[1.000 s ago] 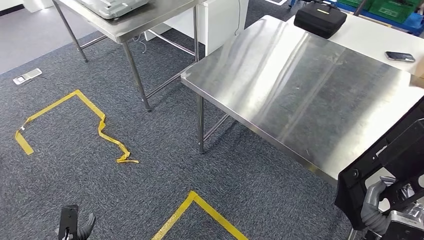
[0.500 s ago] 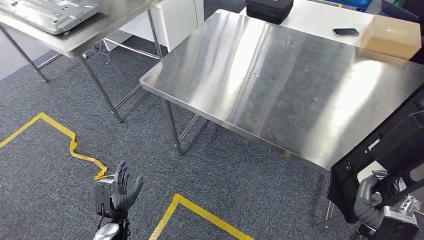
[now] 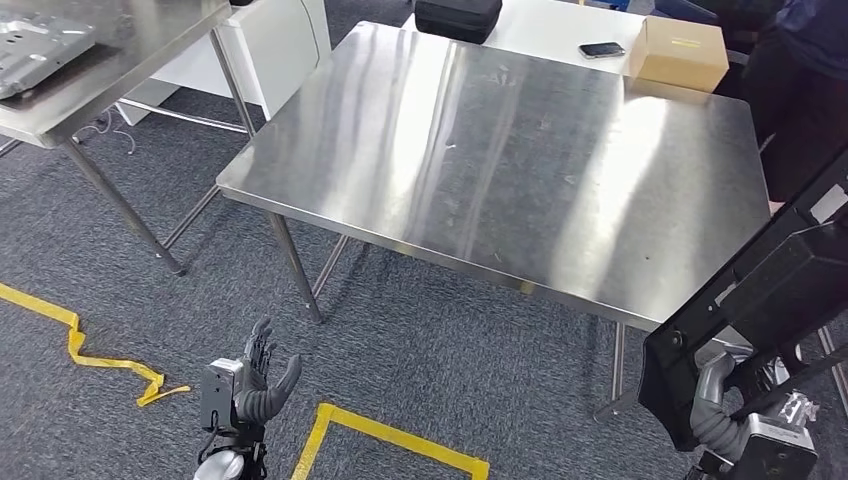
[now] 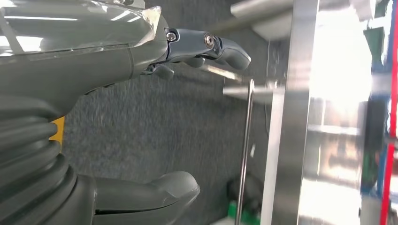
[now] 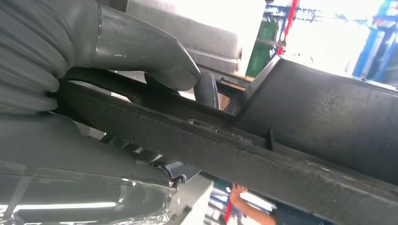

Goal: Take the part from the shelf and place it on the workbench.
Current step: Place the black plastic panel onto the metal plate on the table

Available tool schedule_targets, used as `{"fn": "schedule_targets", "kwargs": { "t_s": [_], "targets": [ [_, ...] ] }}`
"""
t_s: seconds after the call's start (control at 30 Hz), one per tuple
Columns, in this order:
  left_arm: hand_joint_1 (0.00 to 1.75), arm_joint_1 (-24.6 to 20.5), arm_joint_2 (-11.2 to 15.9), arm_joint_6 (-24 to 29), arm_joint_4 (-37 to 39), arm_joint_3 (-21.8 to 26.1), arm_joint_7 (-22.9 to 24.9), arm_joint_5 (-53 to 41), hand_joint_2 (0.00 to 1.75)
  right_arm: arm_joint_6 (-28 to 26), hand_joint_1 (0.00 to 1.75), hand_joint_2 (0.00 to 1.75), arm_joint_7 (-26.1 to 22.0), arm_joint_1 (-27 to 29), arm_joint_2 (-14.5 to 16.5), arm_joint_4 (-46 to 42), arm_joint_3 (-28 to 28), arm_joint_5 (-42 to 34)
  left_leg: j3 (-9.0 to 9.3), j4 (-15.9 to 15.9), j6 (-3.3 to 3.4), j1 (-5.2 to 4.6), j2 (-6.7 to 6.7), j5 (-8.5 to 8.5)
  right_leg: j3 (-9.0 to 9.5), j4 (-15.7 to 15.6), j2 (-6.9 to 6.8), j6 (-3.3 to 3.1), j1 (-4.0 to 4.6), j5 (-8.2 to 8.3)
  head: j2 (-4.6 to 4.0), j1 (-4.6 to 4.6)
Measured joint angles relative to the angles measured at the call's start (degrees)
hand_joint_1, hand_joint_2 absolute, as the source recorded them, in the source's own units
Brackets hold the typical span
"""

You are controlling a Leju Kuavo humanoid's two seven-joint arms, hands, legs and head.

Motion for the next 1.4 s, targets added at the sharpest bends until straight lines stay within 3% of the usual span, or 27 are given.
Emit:
{"fn": "schedule_targets", "kwargs": {
  "t_s": [0.07,0.1,0.13,0.2,0.27,0.33,0.4,0.47,0.53,0.6,0.63,0.67,0.7,0.77,0.83,0.9,0.97,1.03,1.1,1.13,1.17,1.23,1.27,1.33,1.4],
  "targets": [
    [0.00,0.2,-0.2,-1.1,0.0,-0.5,0.1,-0.4,1.75,0.1,1.75,1.75,0.0,-0.1,0.2,0.0,0.0,0.1,-0.06,0.0,0.21,-0.10,1.59,-0.06,-3.78,7.6,-1.69,-0.15,0.05,-2.89,0.00,0.23],
    [0.00,0.2,-0.3,-1.6,0.0,-0.7,0.1,-0.6,1.75,0.2,1.75,1.75,0.1,-0.1,0.3,0.0,0.1,0.2,-0.09,0.0,0.22,-0.11,2.39,-0.11,-4.92,9.9,-1.87,0.09,-0.03,-3.49,0.00,0.23],
    [0.00,0.2,-0.4,-2.2,0.0,-0.9,0.2,-0.8,1.75,0.2,1.75,1.75,0.1,0.0,0.3,0.0,0.1,0.3,-0.09,0.0,0.17,-0.09,3.14,-0.17,-5.00,10.1,-2.02,0.52,-0.13,-3.28,0.00,0.25],
    [0.00,0.1,-0.6,-3.3,0.1,-1.2,0.3,-1.2,1.75,0.4,1.75,1.75,0.2,0.1,0.5,-0.1,0.1,0.4,0.10,0.0,-0.12,0.01,4.52,-0.39,-1.70,4.2,-3.02,1.68,-0.37,-0.80,0.00,0.29],
    [0.00,0.1,-0.8,-4.0,0.0,-1.5,0.4,-1.6,1.75,0.6,1.75,1.75,0.2,0.2,0.7,-0.2,0.1,0.7,0.38,0.1,-0.76,-0.28,5.65,-0.82,2.41,-3.1,-5.53,1.98,-0.28,1.40,0.00,0.47],
    [0.00,0.1,-1.0,-4.5,-0.2,-1.6,0.5,-2.3,1.75,1.0,1.75,1.75,0.2,0.5,1.0,-0.5,0.1,1.3,0.75,0.1,-1.42,-0.73,6.69,-1.20,3.73,-5.5,-6.43,1.13,0.12,1.89,0.00,0.27],
    [0.00,0.1,-1.3,-4.9,-0.7,-1.6,0.6,-2.9,1.75,1.2,1.75,1.75,0.3,1.1,1.2,-0.9,0.1,1.9,1.06,0.0,-2.00,-0.63,7.40,-1.53,3.67,-5.6,-5.08,0.13,-0.03,2.03,0.00,-0.10],
    [0.00,0.1,-1.6,-5.1,-1.3,-1.6,0.8,-3.2,1.75,1.3,1.75,1.75,0.3,1.2,1.3,-1.3,0.1,2.1,0.20,2.1,-2.52,-0.24,5.31,-3.15,3.73,-5.7,-3.86,-0.78,-0.54,2.18,0.00,-0.21],
    [0.00,0.3,-1.6,-5.2,-1.6,-1.6,0.9,-3.4,1.75,1.3,1.75,1.75,0.3,1.2,1.5,-1.7,0.1,2.3,-2.92,8.6,-2.74,-0.04,2.12,-6.65,3.75,-5.8,-2.61,-1.58,-0.63,2.22,0.00,-0.32],
    [0.00,0.7,-1.6,-5.3,-1.6,-1.6,1.0,-3.5,1.75,1.3,1.75,1.75,0.3,1.2,1.6,-1.8,0.1,2.4,-6.52,15.3,-2.78,-0.03,1.06,-9.02,3.74,-5.7,-1.15,-1.91,-0.46,2.21,0.00,-0.33],
    [0.00,0.9,-1.7,-5.3,-1.6,-1.6,1.0,-3.6,1.75,1.3,1.75,1.75,0.4,1.2,1.6,-1.8,0.1,2.6,-7.29,16.3,-2.76,-0.01,0.94,-8.65,3.77,-5.7,-0.33,-1.92,-0.42,2.20,0.00,-0.34],
    [0.00,1.0,-1.7,-5.4,-1.6,-1.6,1.1,-3.8,1.75,1.3,1.75,1.75,0.4,1.3,1.7,-1.9,0.1,2.8,-7.02,15.1,-2.70,0.04,0.80,-7.20,3.82,-5.7,0.50,-1.90,-0.43,2.20,0.00,-0.35],
    [0.00,1.1,-1.7,-5.4,-1.7,-1.6,1.1,-4.0,1.75,1.3,1.75,1.75,0.4,1.3,1.7,-2.0,0.1,3.2,-5.80,12.0,-2.61,0.15,0.32,-5.05,3.89,-5.6,1.30,-1.88,-0.46,2.20,0.00,-0.37],
    [0.00,1.1,-1.7,-5.5,-1.7,-1.4,1.2,-5.0,1.75,1.3,1.75,1.75,0.7,1.2,1.7,-2.5,0.0,4.3,-2.70,4.8,-2.46,0.56,-2.32,-1.59,3.80,-5.3,2.74,-1.66,-0.30,2.12,0.00,-0.36],
    [0.00,1.1,-1.8,-5.6,-1.8,-1.2,1.4,-6.3,1.75,1.2,1.75,1.75,1.5,1.2,1.4,-3.2,-0.3,6.2,-1.29,1.6,-2.26,0.55,-3.92,-0.85,3.33,-5.2,3.97,-0.98,-0.17,2.19,0.00,-0.28],
    [0.00,1.0,-2.0,-5.9,-1.8,-0.9,1.7,-7.5,1.75,1.1,1.75,1.75,3.0,1.2,0.5,-4.1,-1.2,8.8,-1.01,1.1,-1.54,0.12,-2.79,-0.72,2.85,-5.4,4.86,0.02,-0.32,2.49,0.00,-0.25],
    [0.00,0.9,-2.3,-6.2,-1.8,-0.5,1.9,-8.4,1.75,1.1,1.75,1.75,4.8,0.8,-1.2,-4.6,-2.7,10.8,-0.60,0.6,-0.51,0.01,-1.50,-0.24,1.82,-3.9,2.56,0.51,-0.35,1.82,0.00,-0.10],
    [0.00,1.0,-2.4,-6.6,-1.8,0.0,2.0,-8.9,1.75,1.9,1.75,1.75,6.6,-0.3,-3.4,-4.8,-4.4,11.2,-0.41,0.4,0.09,-0.07,-0.14,-0.02,-1.06,2.0,-0.87,0.44,-0.30,-0.79,0.00,0.17],
    [0.00,1.1,-2.4,-6.9,-1.7,0.5,2.0,-9.2,1.75,3.5,1.75,1.75,8.1,-1.6,-5.7,-4.9,-6.4,10.8,-0.50,0.4,0.24,-0.21,1.13,-0.04,-4.49,9.2,-1.83,0.67,-0.31,-3.40,0.00,0.29],
    [0.00,1.1,-2.5,-7.1,-1.6,0.7,2.0,-9.3,1.75,4.3,1.75,1.75,8.7,-2.0,-6.6,-4.9,-7.3,10.8,-0.53,0.4,0.24,-0.23,1.59,-0.07,-5.12,10.7,-1.94,1.04,-0.38,-3.71,0.00,0.30],
    [0.00,1.1,-2.5,-7.3,-1.6,0.8,2.0,-9.4,1.75,5.0,1.75,1.75,9.3,-2.4,-7.4,-4.9,-8.1,10.8,-0.52,0.4,0.22,-0.22,1.92,-0.09,-4.53,9.8,-2.03,1.55,-0.48,-3.15,0.00,0.34],
    [0.00,1.1,-2.6,-7.5,-1.5,1.1,2.0,-9.6,1.75,6.3,1.75,1.75,11.2,-3.7,-9.2,-4.7,-9.5,11.3,-0.44,0.5,0.04,-0.24,2.45,-0.19,-0.35,2.1,-2.54,2.57,-0.76,-0.53,0.00,0.39],
    [0.00,1.0,-2.8,-7.6,-1.5,1.2,2.0,-9.8,1.75,6.9,1.75,1.75,12.2,-4.6,-10.3,-4.5,-10.2,11.5,-0.44,0.5,-0.16,-0.40,2.66,-0.29,1.81,-1.7,-2.82,2.69,-0.66,0.63,0.00,0.41],
    [0.00,0.7,-3.0,-7.7,-1.4,1.5,2.0,-10.2,1.75,8.0,1.75,1.75,13.9,-6.4,-12.6,-3.6,-11.8,11.9,-0.49,0.6,-0.42,-0.80,2.84,-0.51,4.02,-5.7,-3.09,2.00,-0.54,1.83,0.00,0.35],
    [0.00,0.5,-3.1,-7.8,-1.3,1.8,2.1,-10.6,1.75,8.6,1.75,1.75,14.8,-7.8,-14.4,-2.4,-13.3,12.0,-0.53,0.5,0.15,-0.93,2.81,-0.45,4.06,-5.8,-2.95,1.31,-0.52,2.14,0.00,0.22]
  ]
}}
